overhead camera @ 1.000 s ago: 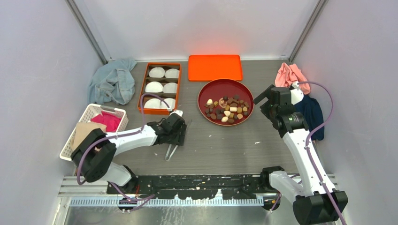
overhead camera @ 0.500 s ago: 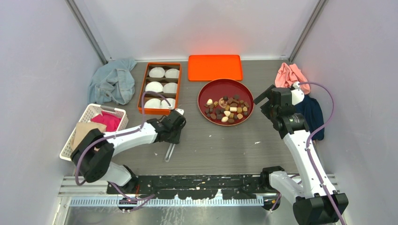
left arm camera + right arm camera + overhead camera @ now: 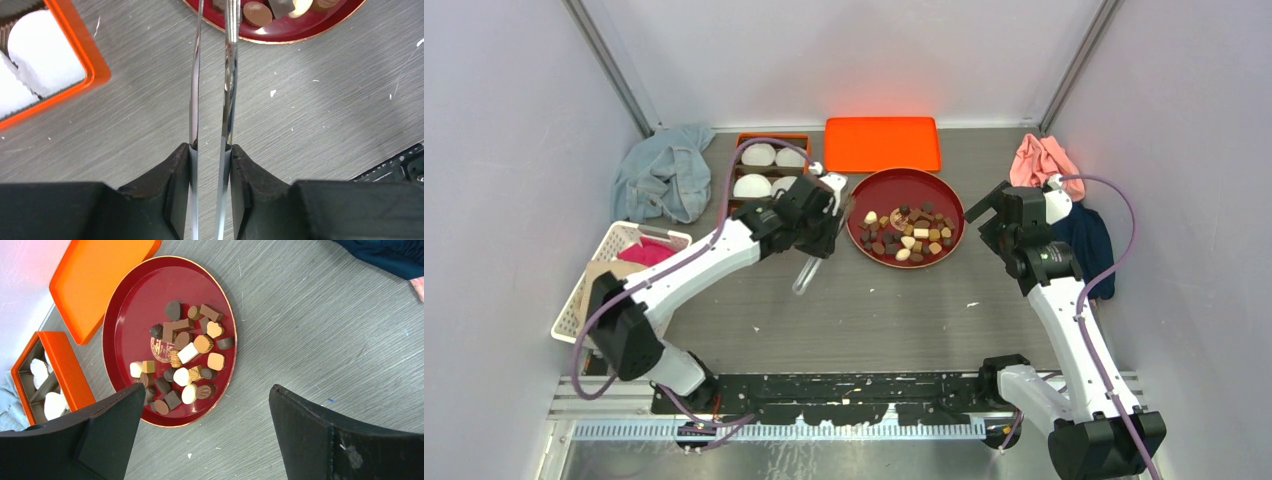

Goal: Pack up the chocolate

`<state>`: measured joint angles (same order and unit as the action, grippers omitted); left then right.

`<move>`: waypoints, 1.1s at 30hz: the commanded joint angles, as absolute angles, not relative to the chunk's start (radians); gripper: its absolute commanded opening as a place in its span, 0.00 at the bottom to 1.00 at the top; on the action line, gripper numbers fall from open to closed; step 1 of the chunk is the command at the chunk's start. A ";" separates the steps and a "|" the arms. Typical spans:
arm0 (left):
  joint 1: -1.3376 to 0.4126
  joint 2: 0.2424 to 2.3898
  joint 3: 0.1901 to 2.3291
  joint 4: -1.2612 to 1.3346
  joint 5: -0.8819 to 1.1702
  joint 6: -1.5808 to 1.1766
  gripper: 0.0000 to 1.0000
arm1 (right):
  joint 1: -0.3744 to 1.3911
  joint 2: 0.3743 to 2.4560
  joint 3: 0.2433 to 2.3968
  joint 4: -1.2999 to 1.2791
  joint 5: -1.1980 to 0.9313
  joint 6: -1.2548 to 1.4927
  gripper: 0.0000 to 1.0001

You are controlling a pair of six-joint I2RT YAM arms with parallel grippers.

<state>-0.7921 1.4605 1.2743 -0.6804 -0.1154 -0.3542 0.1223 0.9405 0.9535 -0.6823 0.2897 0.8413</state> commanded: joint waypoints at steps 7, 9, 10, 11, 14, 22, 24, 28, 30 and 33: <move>-0.796 1.732 1.607 -0.863 -0.068 -0.250 0.43 | 0.123 0.910 0.977 -0.675 0.307 0.831 1.00; -0.796 1.766 1.645 -0.866 -0.082 -0.252 0.44 | 0.122 0.907 0.976 -0.679 0.311 0.829 1.00; -0.796 1.782 1.664 -0.868 -0.089 -0.253 0.44 | 0.123 0.907 0.975 -0.679 0.312 0.827 1.00; -0.796 1.800 1.686 -0.878 -0.093 -0.253 0.44 | 0.122 0.907 0.974 -0.679 0.313 0.827 1.00; -0.795 1.845 1.736 -0.897 -0.095 -0.258 0.45 | 0.121 0.905 0.973 -0.683 0.317 0.823 1.00; -0.796 1.963 1.864 -0.938 -0.056 -0.272 0.44 | 0.123 0.899 0.974 -0.689 0.326 0.810 1.00; -0.796 2.006 1.917 -0.963 -0.040 -0.264 0.43 | 0.122 0.897 0.976 -0.690 0.325 0.809 1.00; -0.796 2.109 2.042 -1.028 -0.047 -0.259 0.40 | 0.123 0.888 0.977 -0.693 0.328 0.808 1.00; -0.796 2.153 2.098 -1.064 -0.045 -0.260 0.39 | 0.122 0.881 0.978 -0.696 0.331 0.807 1.00; -0.796 2.204 2.153 -1.100 -0.049 -0.264 0.39 | 0.123 0.874 0.982 -0.708 0.337 0.804 1.00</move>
